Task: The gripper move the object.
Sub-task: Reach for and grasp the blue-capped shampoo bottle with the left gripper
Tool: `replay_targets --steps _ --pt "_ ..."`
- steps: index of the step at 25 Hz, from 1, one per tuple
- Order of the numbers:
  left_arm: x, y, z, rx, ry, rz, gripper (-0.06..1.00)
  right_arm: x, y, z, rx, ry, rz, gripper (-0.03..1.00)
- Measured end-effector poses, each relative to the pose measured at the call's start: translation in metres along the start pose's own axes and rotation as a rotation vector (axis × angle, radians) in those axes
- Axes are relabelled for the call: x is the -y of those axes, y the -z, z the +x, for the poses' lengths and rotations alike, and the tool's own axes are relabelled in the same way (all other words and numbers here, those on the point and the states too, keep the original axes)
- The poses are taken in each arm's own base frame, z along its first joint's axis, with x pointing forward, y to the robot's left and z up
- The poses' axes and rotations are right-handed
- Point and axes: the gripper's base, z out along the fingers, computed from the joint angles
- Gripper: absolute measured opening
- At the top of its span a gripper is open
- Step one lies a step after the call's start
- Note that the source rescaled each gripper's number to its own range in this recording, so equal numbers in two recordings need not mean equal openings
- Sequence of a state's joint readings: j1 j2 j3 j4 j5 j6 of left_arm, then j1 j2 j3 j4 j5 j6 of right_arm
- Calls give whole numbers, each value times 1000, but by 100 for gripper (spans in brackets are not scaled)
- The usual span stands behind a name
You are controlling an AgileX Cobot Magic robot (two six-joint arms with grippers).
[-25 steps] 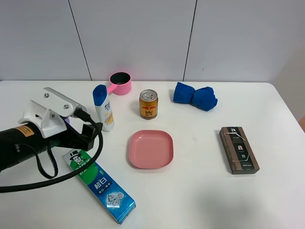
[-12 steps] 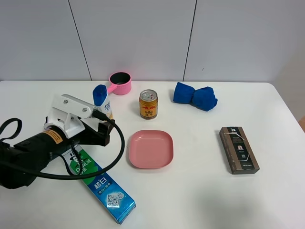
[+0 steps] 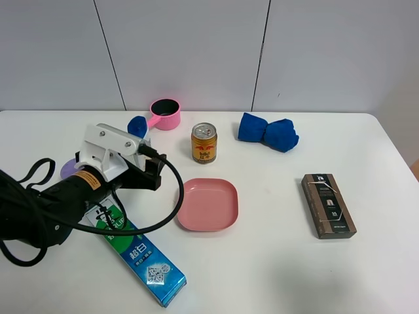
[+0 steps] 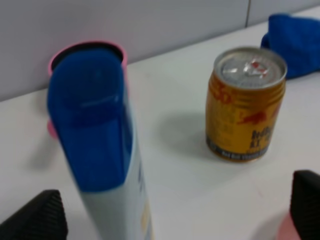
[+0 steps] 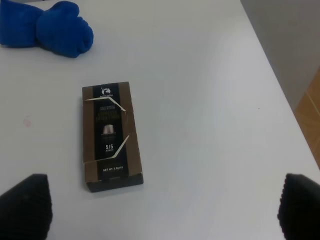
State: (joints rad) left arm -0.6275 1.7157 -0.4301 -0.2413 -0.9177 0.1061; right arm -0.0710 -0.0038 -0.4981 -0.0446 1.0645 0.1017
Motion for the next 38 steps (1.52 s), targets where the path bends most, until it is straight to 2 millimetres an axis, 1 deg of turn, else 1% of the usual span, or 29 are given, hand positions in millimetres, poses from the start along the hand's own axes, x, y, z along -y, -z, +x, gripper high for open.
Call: replay_targets --steps 3,5,8,11,13,16,19,23,27,30,32,35,38 --pt "0 -10 -2 -16 -31 -2 99 0 0 0 0 0 0 100" --pt "-5 -16 -3 -30 -48 -20 98 0 0 0 0 0 0 100" --pt "-21 -23 -4 -45 -45 -69 98 0 0 0 0 0 0 100" --pt "-38 -24 -4 -49 -25 -125 98 0 0 0 0 0 0 100" --pt "-43 -24 -4 -49 -22 -138 98 0 0 0 0 0 0 100" --pt "-41 -25 -4 -48 -51 -101 98 0 0 0 0 0 0 100" --pt "-37 -28 1 -66 -57 -54 98 0 0 0 0 0 0 100" --pt "-34 -39 5 -91 -48 -29 98 0 0 0 0 0 0 100" --pt "-32 -51 0 -103 -53 -11 98 0 0 0 0 0 0 100" --pt "-32 -57 -2 -101 -57 -7 98 0 0 0 0 0 0 100" --pt "-31 -60 0 -110 -58 -5 98 0 0 0 0 0 0 100" --pt "-31 -65 12 -153 -60 -1 98 0 0 0 0 0 0 100" --pt "-31 -66 18 -182 -61 1 97 0 0 0 0 0 0 100"
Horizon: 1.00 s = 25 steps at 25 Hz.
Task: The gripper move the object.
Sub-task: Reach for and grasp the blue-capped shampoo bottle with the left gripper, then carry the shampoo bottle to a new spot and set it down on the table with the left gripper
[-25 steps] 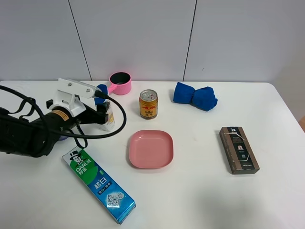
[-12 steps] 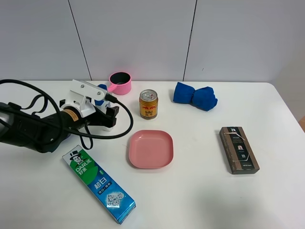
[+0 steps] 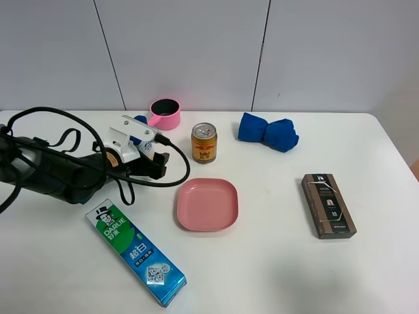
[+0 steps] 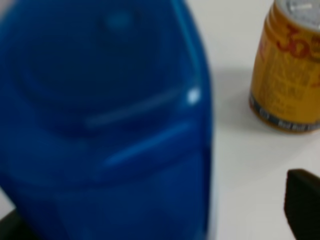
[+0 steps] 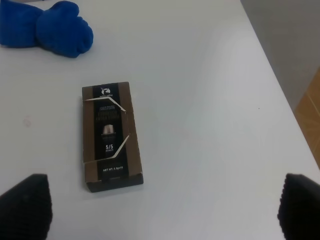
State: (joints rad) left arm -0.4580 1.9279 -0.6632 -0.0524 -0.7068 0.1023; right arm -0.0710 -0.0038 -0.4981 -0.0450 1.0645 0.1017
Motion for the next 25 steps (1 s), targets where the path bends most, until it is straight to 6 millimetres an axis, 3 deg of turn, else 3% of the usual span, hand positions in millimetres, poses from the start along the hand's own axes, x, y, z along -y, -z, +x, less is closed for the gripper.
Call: replay_targets --steps 2,3,4,7,16,20,25 --pt "0 0 0 5 0 -1 86 0 0 0 0 0 0 100" --pt "0 0 -1 13 0 -1 74 0 0 0 0 0 0 100" --pt "0 0 -2 19 0 -2 61 0 0 0 0 0 0 100" --pt "-1 0 -3 30 5 -6 2 0 0 0 0 0 0 100" --pt "3 7 -14 73 1 2 1 0 0 0 0 0 0 100" --pt "16 31 -48 137 -64 43 1 0 0 0 0 0 0 100" --pt "33 79 -86 157 -155 108 1 0 0 0 0 0 0 100"
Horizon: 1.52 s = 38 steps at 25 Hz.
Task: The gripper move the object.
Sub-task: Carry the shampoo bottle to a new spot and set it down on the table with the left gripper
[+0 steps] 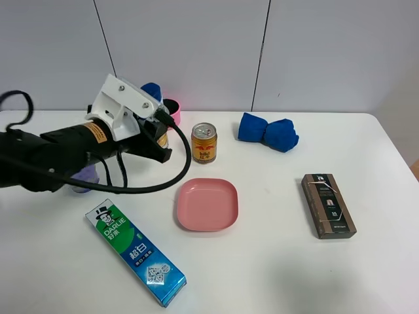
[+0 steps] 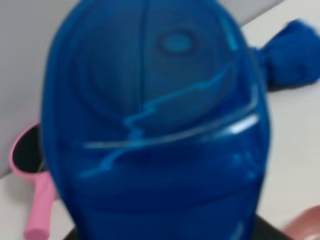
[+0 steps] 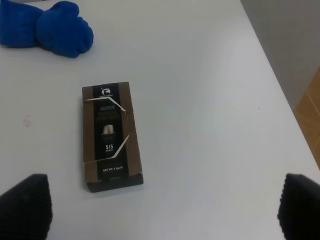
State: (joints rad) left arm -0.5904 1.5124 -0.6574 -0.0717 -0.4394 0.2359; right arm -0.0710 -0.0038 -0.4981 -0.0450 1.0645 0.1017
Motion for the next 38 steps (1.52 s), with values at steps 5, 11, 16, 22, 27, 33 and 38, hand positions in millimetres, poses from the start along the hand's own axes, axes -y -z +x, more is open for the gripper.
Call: replay_targets --steps 5,11,16,22,27,33,38 --pt "26 37 -29 12 -49 118 1 0 0 0 0 0 0 100" --pt "75 40 -42 -33 -144 299 1 0 0 0 0 0 0 100" --pt "103 17 -61 -48 -230 367 1 0 0 0 0 0 0 100" --pt "118 -21 -76 -90 -245 380 1 0 0 0 0 0 0 100" --pt "128 -50 -87 -15 -234 365 1 0 0 0 0 0 0 100" --pt "136 -80 -92 129 -93 331 1 0 0 0 0 0 0 100" --pt "140 -105 -65 70 -84 323 1 0 0 0 0 0 0 100"
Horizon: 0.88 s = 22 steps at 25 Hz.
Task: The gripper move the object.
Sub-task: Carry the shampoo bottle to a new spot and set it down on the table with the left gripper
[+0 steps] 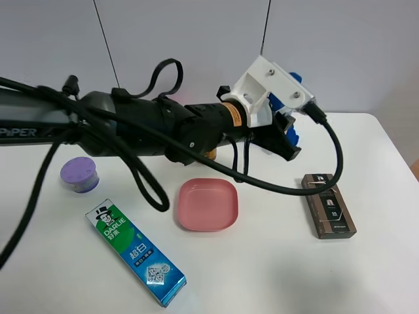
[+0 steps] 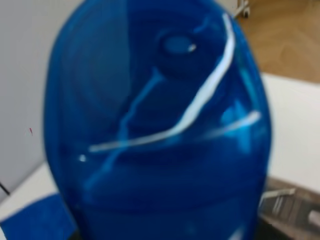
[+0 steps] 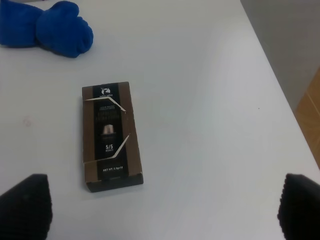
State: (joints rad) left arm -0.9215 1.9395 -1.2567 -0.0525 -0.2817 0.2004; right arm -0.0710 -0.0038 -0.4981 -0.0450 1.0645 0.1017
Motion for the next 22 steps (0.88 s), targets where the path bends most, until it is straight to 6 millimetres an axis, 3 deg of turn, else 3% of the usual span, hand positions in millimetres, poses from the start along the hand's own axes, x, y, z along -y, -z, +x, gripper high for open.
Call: replay_targets --steps 8,22 --pt "5 -29 53 -101 0 7 1 0 0 0 0 0 0 100" --pt "7 -44 85 -121 15 1 1 0 0 0 0 0 0 100"
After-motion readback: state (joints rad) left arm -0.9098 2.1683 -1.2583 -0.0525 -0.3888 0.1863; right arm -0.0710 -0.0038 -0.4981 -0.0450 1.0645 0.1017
